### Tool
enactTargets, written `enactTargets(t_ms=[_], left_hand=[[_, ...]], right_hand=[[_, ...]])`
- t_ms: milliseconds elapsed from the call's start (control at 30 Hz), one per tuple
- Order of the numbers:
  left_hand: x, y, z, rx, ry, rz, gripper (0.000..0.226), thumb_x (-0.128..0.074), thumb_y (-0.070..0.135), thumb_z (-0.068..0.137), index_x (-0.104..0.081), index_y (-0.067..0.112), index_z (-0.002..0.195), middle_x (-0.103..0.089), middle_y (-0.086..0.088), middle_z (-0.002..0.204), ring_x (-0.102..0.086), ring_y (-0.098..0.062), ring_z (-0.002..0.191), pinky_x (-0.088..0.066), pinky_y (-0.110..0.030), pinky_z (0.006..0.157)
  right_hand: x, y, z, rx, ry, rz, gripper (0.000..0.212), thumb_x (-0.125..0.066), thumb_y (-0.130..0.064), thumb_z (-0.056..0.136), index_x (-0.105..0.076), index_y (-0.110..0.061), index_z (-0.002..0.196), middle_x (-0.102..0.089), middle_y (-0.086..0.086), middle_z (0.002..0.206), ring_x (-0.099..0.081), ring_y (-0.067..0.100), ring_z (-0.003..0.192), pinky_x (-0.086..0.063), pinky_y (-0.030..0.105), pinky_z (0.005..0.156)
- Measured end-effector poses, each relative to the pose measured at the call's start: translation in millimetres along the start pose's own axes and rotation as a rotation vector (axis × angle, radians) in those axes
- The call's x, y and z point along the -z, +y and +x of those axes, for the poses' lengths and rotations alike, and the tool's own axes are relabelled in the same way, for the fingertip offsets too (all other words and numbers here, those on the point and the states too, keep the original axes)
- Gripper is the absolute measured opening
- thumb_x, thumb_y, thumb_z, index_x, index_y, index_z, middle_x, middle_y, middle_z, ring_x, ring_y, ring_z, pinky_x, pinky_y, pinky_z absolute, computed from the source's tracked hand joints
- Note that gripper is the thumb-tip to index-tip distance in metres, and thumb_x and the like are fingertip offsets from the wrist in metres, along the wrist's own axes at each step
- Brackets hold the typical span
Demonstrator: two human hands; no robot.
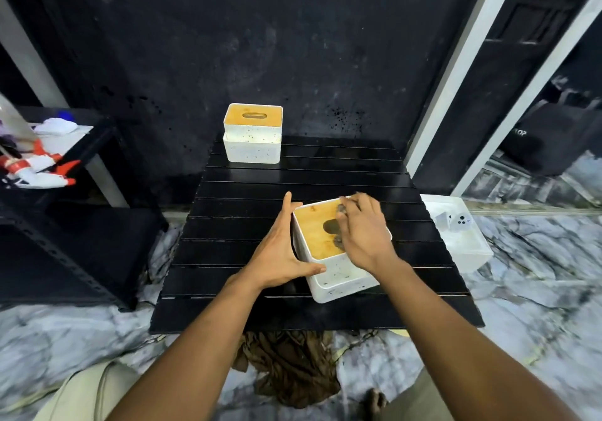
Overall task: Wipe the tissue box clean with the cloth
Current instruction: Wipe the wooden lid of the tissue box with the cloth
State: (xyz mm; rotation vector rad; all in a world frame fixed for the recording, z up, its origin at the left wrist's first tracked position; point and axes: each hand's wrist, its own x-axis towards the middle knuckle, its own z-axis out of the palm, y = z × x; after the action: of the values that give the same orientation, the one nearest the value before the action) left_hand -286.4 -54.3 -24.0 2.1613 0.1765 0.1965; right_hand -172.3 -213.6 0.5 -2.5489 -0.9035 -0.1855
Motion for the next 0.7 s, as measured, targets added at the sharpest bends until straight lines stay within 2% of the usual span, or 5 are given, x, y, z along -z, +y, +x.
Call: enactTargets(t_ms=[200,400,533,600,700], left_hand=[[-1.9,-4.1,-3.4,-0.015,0.03,-0.035,0.147,-0.091,0.039,0.057,0.02,0.027,0.153,-0.029,0.027,0.148,-0.035,0.008,0.133,-0.033,-0.013,0.105],[-10.5,-3.8,-8.6,0.037,0.063,-0.062,0.148,-0.092,0.047,0.053,0.019,0.04,0.15,-0.023,0.033,0.149,-0.03,0.009,0.132,-0.027,-0.012,0.102],[-13.5,-5.2,-10.4,0.017,0.077,-0.097,0.148,-0.091,0.04,0.057,0.024,0.035,0.149,-0.02,0.043,0.143,-0.022,0.027,0.127,-0.023,0.004,0.093],[-12.7,-6.0,-9.2,0.021,0.057,-0.101,0.148,-0.092,0.039,0.057,0.022,0.032,0.15,-0.024,0.035,0.148,-0.024,0.021,0.132,-0.023,0.004,0.094],[-12.1,-5.6,-11.7,0.036,0.063,-0.115,0.148,-0.093,0.038,0.055,0.02,0.035,0.15,-0.024,0.03,0.15,-0.024,0.026,0.126,-0.02,0.007,0.091]], right_hand=[[-0.2,-36.2,-12.7,0.418,-0.288,0.17,0.046,-0.041,-0.031,0.101,-0.038,-0.014,0.144,-0.038,0.002,0.135,-0.033,0.016,0.126,-0.028,0.027,0.111],[-1.0,-19.1,24.4,-0.068,-0.065,-0.143,0.042,-0.044,-0.028,0.099,-0.044,-0.008,0.137,-0.041,0.011,0.132,-0.039,0.031,0.121,-0.033,0.037,0.103],[5.1,-36.9,-5.2,0.333,-0.307,0.093,0.054,-0.043,-0.028,0.102,-0.028,-0.009,0.15,-0.03,0.006,0.149,-0.019,0.023,0.142,-0.016,0.03,0.118],[15.2,-30.0,-19.8,0.476,-0.397,0.141,0.054,-0.041,-0.03,0.103,-0.025,-0.014,0.153,-0.025,-0.004,0.154,-0.01,0.01,0.146,-0.011,0.02,0.116],[10.9,-2.2,-9.2,0.35,-0.247,0.04,0.046,-0.041,-0.028,0.103,-0.037,-0.011,0.146,-0.035,0.003,0.15,-0.016,0.018,0.147,-0.02,0.032,0.12]])
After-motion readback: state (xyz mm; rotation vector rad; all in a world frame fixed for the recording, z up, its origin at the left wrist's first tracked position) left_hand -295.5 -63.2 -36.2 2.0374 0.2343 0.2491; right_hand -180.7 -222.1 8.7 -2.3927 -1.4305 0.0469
